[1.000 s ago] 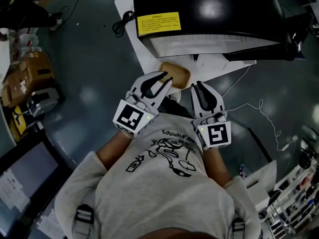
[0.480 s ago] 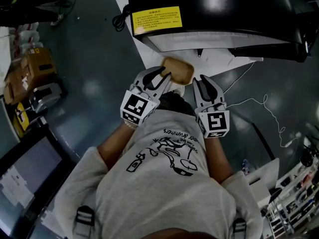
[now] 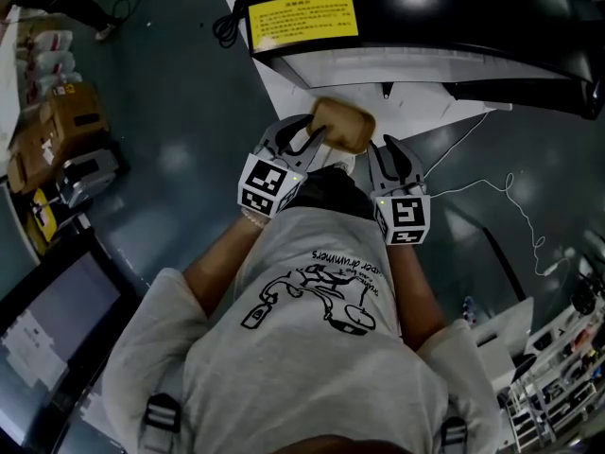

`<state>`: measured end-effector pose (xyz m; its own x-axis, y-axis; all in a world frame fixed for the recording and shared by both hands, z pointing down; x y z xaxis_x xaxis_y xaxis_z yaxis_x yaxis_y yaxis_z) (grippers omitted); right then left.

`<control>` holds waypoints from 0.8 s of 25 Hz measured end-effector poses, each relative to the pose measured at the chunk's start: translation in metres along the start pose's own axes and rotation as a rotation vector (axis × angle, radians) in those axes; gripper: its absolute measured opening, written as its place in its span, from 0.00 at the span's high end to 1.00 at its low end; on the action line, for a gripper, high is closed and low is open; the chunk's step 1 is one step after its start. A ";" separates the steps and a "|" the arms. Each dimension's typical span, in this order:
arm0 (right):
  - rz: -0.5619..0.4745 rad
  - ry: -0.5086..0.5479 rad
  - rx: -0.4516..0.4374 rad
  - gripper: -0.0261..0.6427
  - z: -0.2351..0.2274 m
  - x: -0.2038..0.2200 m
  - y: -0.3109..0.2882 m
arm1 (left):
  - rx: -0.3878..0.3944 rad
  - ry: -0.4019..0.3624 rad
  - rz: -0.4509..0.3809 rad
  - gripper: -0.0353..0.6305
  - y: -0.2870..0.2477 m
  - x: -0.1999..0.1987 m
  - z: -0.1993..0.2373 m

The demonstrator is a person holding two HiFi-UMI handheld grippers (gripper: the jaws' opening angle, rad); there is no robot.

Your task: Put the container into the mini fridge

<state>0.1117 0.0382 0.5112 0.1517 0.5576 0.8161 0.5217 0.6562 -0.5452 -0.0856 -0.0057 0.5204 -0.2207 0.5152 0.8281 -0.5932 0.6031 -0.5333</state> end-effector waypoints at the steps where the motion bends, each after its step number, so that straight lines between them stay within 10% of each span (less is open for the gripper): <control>1: 0.007 -0.005 -0.001 0.78 -0.001 0.005 -0.002 | -0.001 0.003 0.010 0.77 -0.003 0.005 0.001; 20: 0.088 -0.157 0.025 0.72 -0.018 0.077 -0.044 | -0.036 0.065 0.148 0.71 -0.046 0.084 0.024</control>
<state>0.1158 0.0432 0.6014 0.0616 0.6846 0.7263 0.4910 0.6127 -0.6193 -0.0952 -0.0049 0.6183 -0.2529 0.6375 0.7277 -0.5295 0.5383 -0.6557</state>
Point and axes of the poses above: the fingertips, and each gripper's own axes: y backward along the fingers, z to its left, x out of its underside, the point moved 8 cm from there along y, backward along the fingers, and after that the axes turned 7 degrees about -x, right-handed, at the moved point
